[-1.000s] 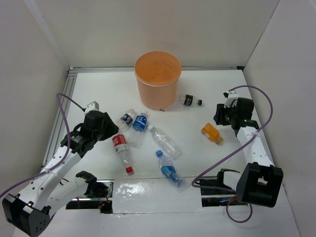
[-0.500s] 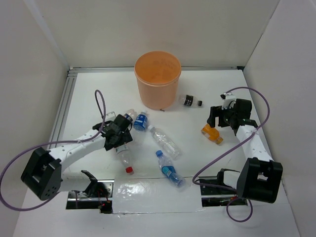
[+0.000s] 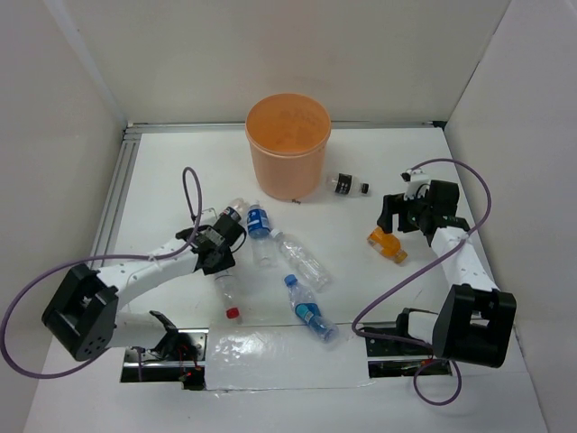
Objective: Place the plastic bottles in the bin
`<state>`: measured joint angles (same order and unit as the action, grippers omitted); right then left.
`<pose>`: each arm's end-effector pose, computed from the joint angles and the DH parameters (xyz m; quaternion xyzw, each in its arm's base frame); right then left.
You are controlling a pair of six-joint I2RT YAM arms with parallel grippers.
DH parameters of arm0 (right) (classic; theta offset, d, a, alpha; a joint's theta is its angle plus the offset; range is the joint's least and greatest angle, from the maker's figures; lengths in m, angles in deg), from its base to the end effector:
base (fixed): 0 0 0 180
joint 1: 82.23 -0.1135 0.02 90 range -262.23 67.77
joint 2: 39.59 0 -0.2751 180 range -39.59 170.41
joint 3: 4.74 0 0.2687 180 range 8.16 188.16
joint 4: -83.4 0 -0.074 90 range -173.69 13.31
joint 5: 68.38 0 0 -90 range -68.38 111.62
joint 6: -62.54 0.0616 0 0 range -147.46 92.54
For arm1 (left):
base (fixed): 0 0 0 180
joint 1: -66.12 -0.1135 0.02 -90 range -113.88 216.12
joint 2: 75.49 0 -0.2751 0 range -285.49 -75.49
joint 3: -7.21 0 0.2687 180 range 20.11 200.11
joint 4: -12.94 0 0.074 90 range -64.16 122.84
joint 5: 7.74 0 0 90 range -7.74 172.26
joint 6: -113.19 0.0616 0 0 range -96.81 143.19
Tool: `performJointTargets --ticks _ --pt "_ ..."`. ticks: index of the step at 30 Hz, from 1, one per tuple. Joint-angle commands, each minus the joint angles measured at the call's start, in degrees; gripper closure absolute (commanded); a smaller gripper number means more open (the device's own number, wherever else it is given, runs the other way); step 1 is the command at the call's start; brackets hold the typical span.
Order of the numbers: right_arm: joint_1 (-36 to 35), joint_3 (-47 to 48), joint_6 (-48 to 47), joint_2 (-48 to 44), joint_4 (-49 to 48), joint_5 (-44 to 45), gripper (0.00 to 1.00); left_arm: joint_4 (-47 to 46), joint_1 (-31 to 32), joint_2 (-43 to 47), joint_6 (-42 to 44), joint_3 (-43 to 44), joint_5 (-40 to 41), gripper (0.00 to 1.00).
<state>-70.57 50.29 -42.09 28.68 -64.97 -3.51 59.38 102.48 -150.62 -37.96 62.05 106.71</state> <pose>0.2714 -0.0293 0.2160 -0.1068 0.8989 0.1105 0.4104 0.2187 -0.1294 0.1667 -0.2472 0.9258 -0.0115 0.2859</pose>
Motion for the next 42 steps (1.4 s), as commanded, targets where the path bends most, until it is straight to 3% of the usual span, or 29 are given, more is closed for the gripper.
performJointTargets --ticks 1,3,5,6,8,9,10,13,14,18,21,24,25,27,29,30,33,34,35,40,42 --pt "0.3 3.3 -2.9 0.5 1.3 -2.3 0.14 7.0 5.5 9.0 3.7 6.4 4.1 0.95" --pt "0.3 3.3 -4.4 1.0 1.3 -3.9 0.28 9.1 7.8 12.5 7.7 13.6 3.6 0.98" --pt "0.3 3.8 -6.7 1.0 1.8 -5.4 0.52 7.1 9.2 15.8 15.1 20.1 -0.1 0.99" --pt "0.3 3.8 -7.7 1.0 1.8 -7.3 0.52 3.8 9.2 15.8 17.4 22.2 -1.3 0.99" --pt "0.3 4.4 -10.8 1.8 2.5 -9.2 0.43 0.7 9.2 14.0 23.1 29.4 -2.0 1.0" --pt "0.3 4.4 -11.6 1.8 2.5 -10.4 0.22 -1.0 9.2 12.4 24.7 32.2 -2.0 1.0" --pt "0.3 5.1 -12.3 2.6 3.2 -10.4 0.15 -5.3 9.2 10.6 26.8 34.9 -1.5 1.0" --pt "0.3 7.2 -14.3 6.0 6.0 -11.0 0.04 -17.3 7.8 1.2 35.4 45.7 0.4 1.0" --pt "0.3 7.2 -14.9 6.0 6.6 -11.5 0.04 -21.4 7.8 -1.3 40.5 48.0 1.0 1.0" --pt "0.3 7.2 -16.1 6.3 8.5 -12.3 0.0 -38.0 4.9 -14.2 47.0 60.8 4.4 1.0" --pt "0.3 5.7 -16.7 4.0 8.5 -12.3 0.0 -40.9 1.8 -25.5 44.9 72.4 9.1 1.0" --pt "0.3 4.4 -18.1 1.9 9.1 -12.3 0.0 -38.0 -1.6 -34.9 40.3 83.1 10.9 0.98" --pt "0.3 3.5 -18.6 1.1 9.1 -11.6 0.0 -39.2 -2.5 -37.7 39.7 84.7 12.1 0.9" --pt "0.3 2.7 -19.1 0.3 9.1 -10.8 0.0 -40.0 -3.2 -40.2 41.2 85.6 12.1 0.86" --pt "0.3 1.9 -19.6 -0.2 8.6 -9.4 0.0 -39.0 -3.2 -42.7 42.9 87.0 12.6 0.75" --pt "0.3 1.9 -19.6 -0.2 8.6 -9.4 0.0 -37.9 -3.2 -43.8 43.5 87.6 12.6 0.59" --pt "0.3 2.4 -21.1 1.5 8.6 -7.9 0.0 -36.4 -4.4 -44.6 42.0 84.6 9.8 0.26" --pt "0.3 2.4 -21.1 2.3 9.2 -7.9 0.0 -37.0 -4.4 -43.8 42.0 81.7 8.9 0.06" --pt "0.3 3.0 -22.9 4.0 9.9 -7.4 0.0 -37.0 -4.4 -43.3 42.0 80.7 6.2 0.0" --pt "-0.9 3.5 -26.8 9.0 10.5 -4.7 0.0 -35.6 -4.4 -38.6 42.8 79.6 -2.1 0.0" --pt "-2.0 3.5 -28.1 12.4 10.5 -3.1 0.0 -35.6 -3.8 -32.5 46.1 76.8 -3.4 0.0"
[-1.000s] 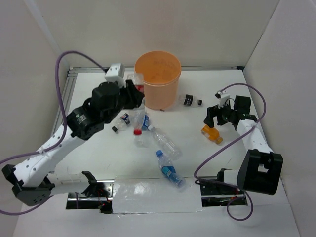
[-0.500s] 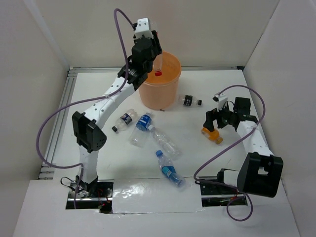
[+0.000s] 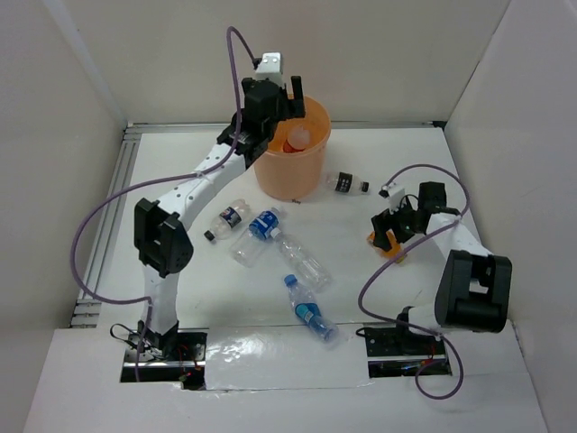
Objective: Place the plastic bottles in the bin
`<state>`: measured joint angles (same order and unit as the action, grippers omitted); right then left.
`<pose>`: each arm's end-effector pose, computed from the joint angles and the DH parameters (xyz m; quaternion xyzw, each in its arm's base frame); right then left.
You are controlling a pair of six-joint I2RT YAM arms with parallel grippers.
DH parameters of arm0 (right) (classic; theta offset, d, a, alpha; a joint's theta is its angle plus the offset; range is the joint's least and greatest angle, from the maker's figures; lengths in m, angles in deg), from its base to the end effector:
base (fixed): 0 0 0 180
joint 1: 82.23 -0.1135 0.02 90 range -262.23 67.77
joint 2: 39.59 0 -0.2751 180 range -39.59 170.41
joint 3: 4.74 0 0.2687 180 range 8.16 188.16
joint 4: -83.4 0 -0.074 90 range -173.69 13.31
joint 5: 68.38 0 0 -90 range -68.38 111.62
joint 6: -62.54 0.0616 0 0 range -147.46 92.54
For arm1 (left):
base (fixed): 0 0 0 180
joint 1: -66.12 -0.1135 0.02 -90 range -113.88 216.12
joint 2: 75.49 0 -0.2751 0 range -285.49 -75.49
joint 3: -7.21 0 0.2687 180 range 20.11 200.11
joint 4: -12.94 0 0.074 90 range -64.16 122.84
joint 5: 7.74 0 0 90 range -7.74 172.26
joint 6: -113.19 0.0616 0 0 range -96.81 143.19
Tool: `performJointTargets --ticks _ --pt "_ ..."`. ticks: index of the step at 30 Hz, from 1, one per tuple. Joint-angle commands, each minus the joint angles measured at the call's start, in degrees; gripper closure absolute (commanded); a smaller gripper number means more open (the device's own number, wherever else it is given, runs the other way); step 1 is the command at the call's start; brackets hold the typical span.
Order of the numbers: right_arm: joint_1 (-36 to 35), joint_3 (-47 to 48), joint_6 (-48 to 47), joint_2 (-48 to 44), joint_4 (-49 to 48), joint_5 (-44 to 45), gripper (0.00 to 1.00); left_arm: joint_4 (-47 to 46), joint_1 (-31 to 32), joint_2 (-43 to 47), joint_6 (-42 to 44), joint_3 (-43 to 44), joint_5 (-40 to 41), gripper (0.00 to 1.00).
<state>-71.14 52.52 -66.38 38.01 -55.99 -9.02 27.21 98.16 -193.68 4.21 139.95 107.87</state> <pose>0.2755 -0.0220 0.1778 -0.2888 0.8903 0.1295 0.3273 0.4715 -0.2637 0.4241 -0.0779 0.7012 -0.1566 0.6911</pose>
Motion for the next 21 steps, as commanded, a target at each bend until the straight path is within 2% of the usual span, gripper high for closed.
performJointTargets --ticks 1,3,5,6,7,11,12,15,16,18,21 --pt "-1.9 1.3 -3.8 4.3 1.5 4.5 0.0 -1.9 1.3 13.3 5.1 -5.5 -5.4 0.0" --pt "-2.8 1.3 -3.8 7.7 0.1 6.2 0.05 0.0 1.3 22.2 7.8 -11.5 -7.4 0.0" --pt "-3.4 1.8 -3.8 9.7 -0.6 6.9 0.19 3.2 1.3 28.4 9.1 -23.1 -8.2 0.0" --pt "-3.4 1.8 -3.8 10.4 -0.6 6.9 0.27 3.8 1.3 34.8 9.1 -32.5 -8.2 0.0" --pt "-3.4 1.8 -3.8 11.2 -0.6 6.4 0.46 3.8 0.4 38.0 9.7 -37.3 -9.1 0.0" --pt "-3.4 4.7 -6.6 9.9 3.4 3.9 0.77 6.2 -4.2 46.8 9.7 -55.0 -14.6 0.0" --pt "-3.4 6.2 -7.5 9.2 5.2 1.4 0.8 7.2 -5.6 48.3 9.7 -56.9 -16.4 0.0" --pt "-3.4 15.8 -11.9 5.5 14.0 -7.0 0.8 8.2 -9.3 47.3 11.1 -62.0 -20.9 0.0" --pt "-3.4 21.8 -13.9 3.8 16.5 -9.6 0.8 8.2 -10.3 46.4 11.1 -62.7 -21.6 0.0" --pt "-3.4 27.4 -14.4 2.5 16.5 -17.0 0.8 8.2 -10.9 43.9 12.5 -62.7 -21.7 0.01" --pt "-4.6 37.1 -11.5 1.9 9.2 -24.7 0.8 7.6 -11.5 39.1 14.3 -61.8 -21.0 0.02"
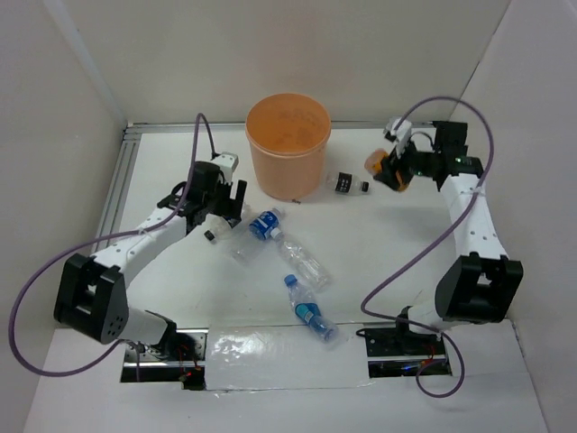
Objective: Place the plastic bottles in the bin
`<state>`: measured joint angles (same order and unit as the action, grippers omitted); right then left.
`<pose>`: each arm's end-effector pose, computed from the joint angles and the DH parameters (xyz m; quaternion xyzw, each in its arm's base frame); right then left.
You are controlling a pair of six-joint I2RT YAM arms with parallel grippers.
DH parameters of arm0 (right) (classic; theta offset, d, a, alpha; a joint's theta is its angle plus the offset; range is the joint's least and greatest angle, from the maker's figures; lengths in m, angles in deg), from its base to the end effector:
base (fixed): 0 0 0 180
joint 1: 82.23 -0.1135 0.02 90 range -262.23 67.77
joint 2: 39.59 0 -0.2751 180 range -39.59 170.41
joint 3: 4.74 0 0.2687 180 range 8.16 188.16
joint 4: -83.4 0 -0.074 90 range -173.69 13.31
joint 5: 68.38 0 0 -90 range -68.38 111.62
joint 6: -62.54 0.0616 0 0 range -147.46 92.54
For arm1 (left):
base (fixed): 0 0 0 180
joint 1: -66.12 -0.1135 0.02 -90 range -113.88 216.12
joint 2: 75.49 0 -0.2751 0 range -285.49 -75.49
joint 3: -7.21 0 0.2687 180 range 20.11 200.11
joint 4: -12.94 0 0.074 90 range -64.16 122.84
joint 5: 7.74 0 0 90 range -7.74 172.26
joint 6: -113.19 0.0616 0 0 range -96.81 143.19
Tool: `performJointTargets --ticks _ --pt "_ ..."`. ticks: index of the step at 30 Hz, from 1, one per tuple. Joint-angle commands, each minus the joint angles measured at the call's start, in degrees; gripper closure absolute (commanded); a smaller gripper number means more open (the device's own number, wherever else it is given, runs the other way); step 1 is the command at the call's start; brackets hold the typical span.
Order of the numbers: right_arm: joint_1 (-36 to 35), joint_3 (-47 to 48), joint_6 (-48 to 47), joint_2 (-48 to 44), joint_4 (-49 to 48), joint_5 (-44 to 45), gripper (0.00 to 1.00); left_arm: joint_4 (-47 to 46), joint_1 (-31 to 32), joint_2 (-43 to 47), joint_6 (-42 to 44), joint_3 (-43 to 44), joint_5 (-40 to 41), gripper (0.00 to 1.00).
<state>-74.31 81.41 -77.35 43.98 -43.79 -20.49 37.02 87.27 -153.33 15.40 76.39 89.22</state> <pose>0.3367 -0.0051 0.3070 -0.4284 0.7756 0.1423 0.4412 0.3211 -0.1162 0.2689 0.0730 0.8735 -0.0679 0.4764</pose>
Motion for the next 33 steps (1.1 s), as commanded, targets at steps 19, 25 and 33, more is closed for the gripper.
performJointTargets --ticks 19,25,33 --pt "-24.0 45.6 18.1 32.0 -29.0 -18.8 0.23 -3.7 -1.7 -13.5 10.5 1.6 -3.1 0.04" --pt "-22.0 47.4 24.4 28.7 -29.6 -18.0 0.01 -3.7 0.0 -16.4 10.5 1.6 -2.3 0.05" --pt "-12.2 35.9 30.3 16.7 -28.3 -20.6 0.01 -2.9 1.4 -22.4 10.5 3.6 -0.9 0.27"
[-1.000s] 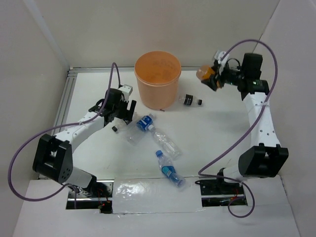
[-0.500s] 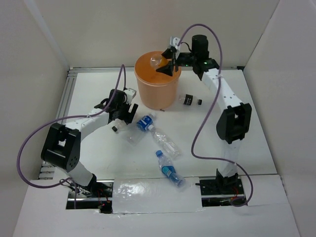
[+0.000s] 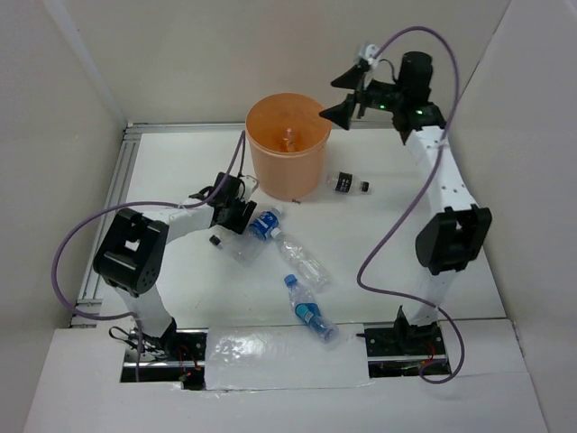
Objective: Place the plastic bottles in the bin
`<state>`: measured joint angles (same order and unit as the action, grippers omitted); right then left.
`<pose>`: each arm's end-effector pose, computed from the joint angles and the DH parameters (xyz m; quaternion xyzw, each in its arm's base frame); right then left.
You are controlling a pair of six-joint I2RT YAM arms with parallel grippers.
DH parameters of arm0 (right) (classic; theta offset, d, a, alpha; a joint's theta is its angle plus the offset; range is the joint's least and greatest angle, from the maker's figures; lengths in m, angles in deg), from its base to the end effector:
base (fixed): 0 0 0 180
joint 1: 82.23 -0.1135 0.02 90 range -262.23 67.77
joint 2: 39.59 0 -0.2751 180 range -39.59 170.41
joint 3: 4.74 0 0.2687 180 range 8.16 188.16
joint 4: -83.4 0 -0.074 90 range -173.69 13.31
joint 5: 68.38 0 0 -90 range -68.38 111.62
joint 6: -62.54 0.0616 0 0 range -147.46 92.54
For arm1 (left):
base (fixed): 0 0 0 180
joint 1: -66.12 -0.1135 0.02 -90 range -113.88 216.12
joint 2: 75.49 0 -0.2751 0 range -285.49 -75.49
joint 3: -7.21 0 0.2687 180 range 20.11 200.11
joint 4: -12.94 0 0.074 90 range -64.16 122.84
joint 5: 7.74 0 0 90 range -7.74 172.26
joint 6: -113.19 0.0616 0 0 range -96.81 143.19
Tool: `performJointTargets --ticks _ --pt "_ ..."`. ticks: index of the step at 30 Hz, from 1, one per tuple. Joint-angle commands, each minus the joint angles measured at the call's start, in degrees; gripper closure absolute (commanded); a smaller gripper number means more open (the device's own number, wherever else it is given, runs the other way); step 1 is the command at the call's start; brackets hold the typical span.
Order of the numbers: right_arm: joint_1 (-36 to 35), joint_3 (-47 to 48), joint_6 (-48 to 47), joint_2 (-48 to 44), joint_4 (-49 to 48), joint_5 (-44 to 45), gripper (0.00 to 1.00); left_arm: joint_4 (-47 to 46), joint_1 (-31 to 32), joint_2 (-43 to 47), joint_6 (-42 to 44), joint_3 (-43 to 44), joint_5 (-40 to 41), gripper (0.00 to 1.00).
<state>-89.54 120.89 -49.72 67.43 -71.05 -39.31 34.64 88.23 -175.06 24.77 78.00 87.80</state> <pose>0.4478 0.1117 0.4497 -0.4897 0.5381 0.3020 0.6160 0.3611 -0.1403 0.1510 0.1770 0.9234 -0.0154 0.3404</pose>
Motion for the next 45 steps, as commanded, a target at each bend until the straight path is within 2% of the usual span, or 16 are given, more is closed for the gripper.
performJointTargets --ticks 1,4,6,7,8,9,11,15,16,21,26,30,32,36,39,45 --pt "4.0 -5.3 2.0 -7.8 0.2 -1.7 0.01 -0.5 0.4 -0.7 1.1 2.0 0.5 0.34" --pt "7.9 -11.8 1.3 -11.4 3.1 -1.0 0.03 0.8 0.4 2.6 0.0 2.5 1.1 0.63" --pt "10.8 -15.2 0.0 -12.1 5.7 -1.0 0.17 1.4 0.4 6.7 -0.6 1.8 1.8 0.72" --pt "11.6 -16.2 -1.1 -12.1 7.6 -0.3 0.26 1.4 0.4 9.2 -1.3 1.3 1.8 0.85" --pt "12.2 -18.0 -6.1 -12.1 12.7 -0.3 0.52 2.4 0.4 14.5 -2.2 1.3 1.8 0.9" --pt "12.8 -19.1 -8.2 -11.4 14.8 1.0 0.63 3.6 0.4 17.1 -2.2 2.3 0.8 0.94" --pt "13.4 -23.1 -14.4 -10.9 19.1 2.2 0.68 4.8 0.9 21.7 -3.2 4.4 -2.0 1.0" --pt "14.0 -28.9 -17.3 -9.6 19.1 5.8 0.23 3.5 1.4 26.6 -7.8 13.3 -8.9 1.0" --pt "14.0 -29.6 -17.3 -9.6 18.6 6.4 0.0 2.0 1.4 26.6 -9.2 16.4 -10.0 1.0" --pt "13.5 -32.4 -18.7 -7.2 16.8 10.4 0.0 -16.3 2.6 20.7 -17.8 22.3 -15.7 1.0" --pt "12.9 -36.0 -18.7 -6.7 13.7 13.8 0.0 -22.9 4.8 7.9 -21.8 35.8 -11.4 0.98" --pt "12.4 -36.0 -18.7 -5.3 12.6 14.5 0.0 -23.4 7.2 -3.2 -20.8 45.5 -4.4 0.79" --pt "12.4 -36.0 -19.7 -4.7 11.3 15.0 0.0 -20.2 7.2 -9.0 -21.3 51.5 0.2 0.51" --pt "11.8 -35.9 -26.9 -2.2 10.6 15.0 0.0 -13.3 7.2 -13.5 -21.3 57.2 1.6 0.09" --pt "11.2 -33.2 -30.0 1.1 11.7 14.4 0.0 -15.0 7.7 -10.1 -20.8 53.9 0.8 0.0" --pt "9.1 -22.9 -37.2 11.6 15.8 12.8 0.0 -10.0 8.9 0.0 -17.1 49.0 -2.0 0.0"
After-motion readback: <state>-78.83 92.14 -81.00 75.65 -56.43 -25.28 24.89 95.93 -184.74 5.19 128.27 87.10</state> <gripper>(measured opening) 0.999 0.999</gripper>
